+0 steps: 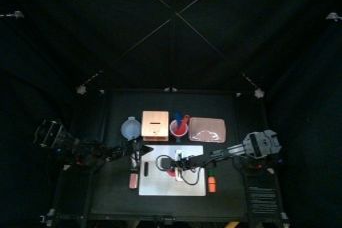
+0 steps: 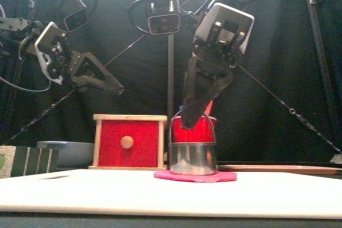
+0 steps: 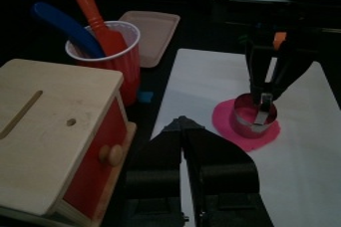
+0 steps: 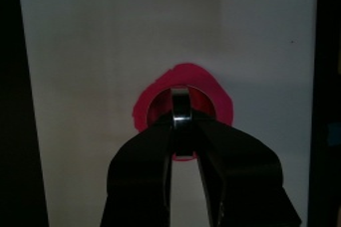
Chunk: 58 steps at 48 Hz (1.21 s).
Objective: Get the cutter from the drawer then cut the dough then place the extra dough in the bowl
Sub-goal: Cut the dough
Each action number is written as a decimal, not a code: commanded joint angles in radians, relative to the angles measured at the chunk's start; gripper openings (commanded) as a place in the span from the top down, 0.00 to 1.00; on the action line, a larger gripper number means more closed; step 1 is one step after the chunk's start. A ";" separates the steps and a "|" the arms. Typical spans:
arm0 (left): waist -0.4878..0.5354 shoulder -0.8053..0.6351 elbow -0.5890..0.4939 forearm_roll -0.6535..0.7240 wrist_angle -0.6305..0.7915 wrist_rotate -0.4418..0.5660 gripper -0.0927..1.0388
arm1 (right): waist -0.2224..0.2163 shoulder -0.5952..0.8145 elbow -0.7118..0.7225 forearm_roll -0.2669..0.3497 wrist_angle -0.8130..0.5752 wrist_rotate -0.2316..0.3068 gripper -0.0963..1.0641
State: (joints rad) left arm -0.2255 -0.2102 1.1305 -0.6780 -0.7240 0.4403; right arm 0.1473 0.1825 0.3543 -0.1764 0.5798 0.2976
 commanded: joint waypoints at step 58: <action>-0.011 0.089 -0.152 0.095 -0.002 0.002 0.44 | -0.041 -0.310 0.538 -0.057 -1.025 0.021 0.25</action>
State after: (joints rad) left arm -0.2332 -0.1365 1.0186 -0.5937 -0.7225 0.4418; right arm 0.1212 -0.1258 0.8805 -0.2194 -0.3758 0.3252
